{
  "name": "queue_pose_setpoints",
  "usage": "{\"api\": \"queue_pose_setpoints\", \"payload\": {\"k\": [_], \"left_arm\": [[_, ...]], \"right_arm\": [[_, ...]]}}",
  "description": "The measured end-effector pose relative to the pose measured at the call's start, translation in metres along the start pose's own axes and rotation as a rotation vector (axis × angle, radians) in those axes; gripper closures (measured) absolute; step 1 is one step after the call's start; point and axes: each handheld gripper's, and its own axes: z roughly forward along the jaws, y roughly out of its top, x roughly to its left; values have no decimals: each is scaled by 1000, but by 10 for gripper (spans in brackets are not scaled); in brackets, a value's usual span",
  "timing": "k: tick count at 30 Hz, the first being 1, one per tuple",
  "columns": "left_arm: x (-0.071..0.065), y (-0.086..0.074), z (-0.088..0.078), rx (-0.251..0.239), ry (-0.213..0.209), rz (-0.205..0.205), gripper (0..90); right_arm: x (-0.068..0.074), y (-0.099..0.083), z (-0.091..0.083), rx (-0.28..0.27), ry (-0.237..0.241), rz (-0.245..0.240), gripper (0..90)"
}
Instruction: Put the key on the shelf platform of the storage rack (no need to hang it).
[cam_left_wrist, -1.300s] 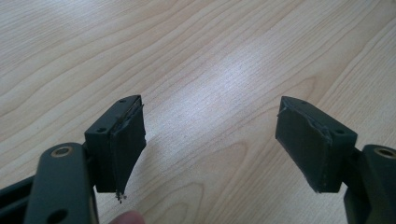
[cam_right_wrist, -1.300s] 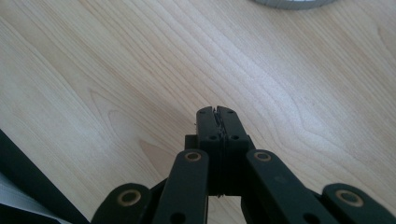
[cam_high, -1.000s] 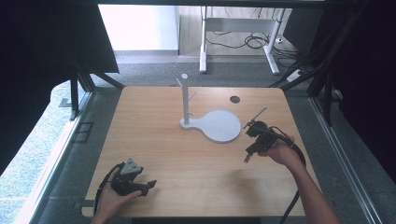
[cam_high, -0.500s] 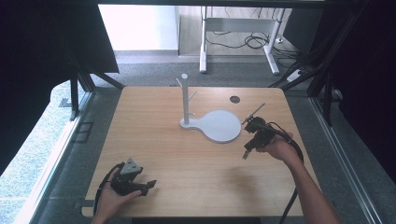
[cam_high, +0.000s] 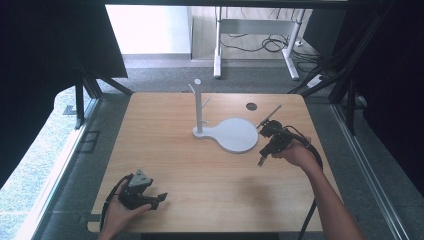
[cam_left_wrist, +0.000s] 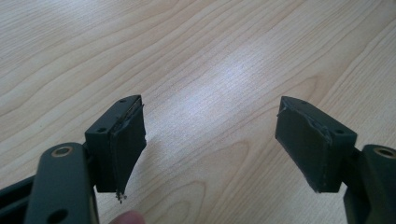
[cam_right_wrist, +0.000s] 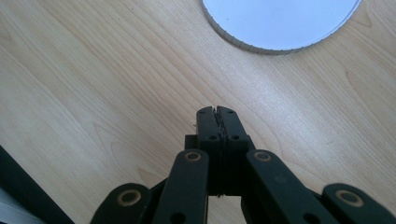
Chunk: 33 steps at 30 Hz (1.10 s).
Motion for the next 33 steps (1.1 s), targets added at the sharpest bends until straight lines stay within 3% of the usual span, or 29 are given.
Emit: {"api": "queue_pose_setpoints", "payload": {"k": [16, 20, 33], "left_arm": [[2, 0, -1, -1, -1, 5, 246], [1, 0, -2, -3, -2, 4, 246], [3, 0, -4, -11, -1, 3, 245]], "right_arm": [[-7, 15, -4, -4, -4, 15, 900], [-8, 23, -2, -5, -24, 25, 900], [-11, 41, 3, -1, -11, 32, 900]]}}
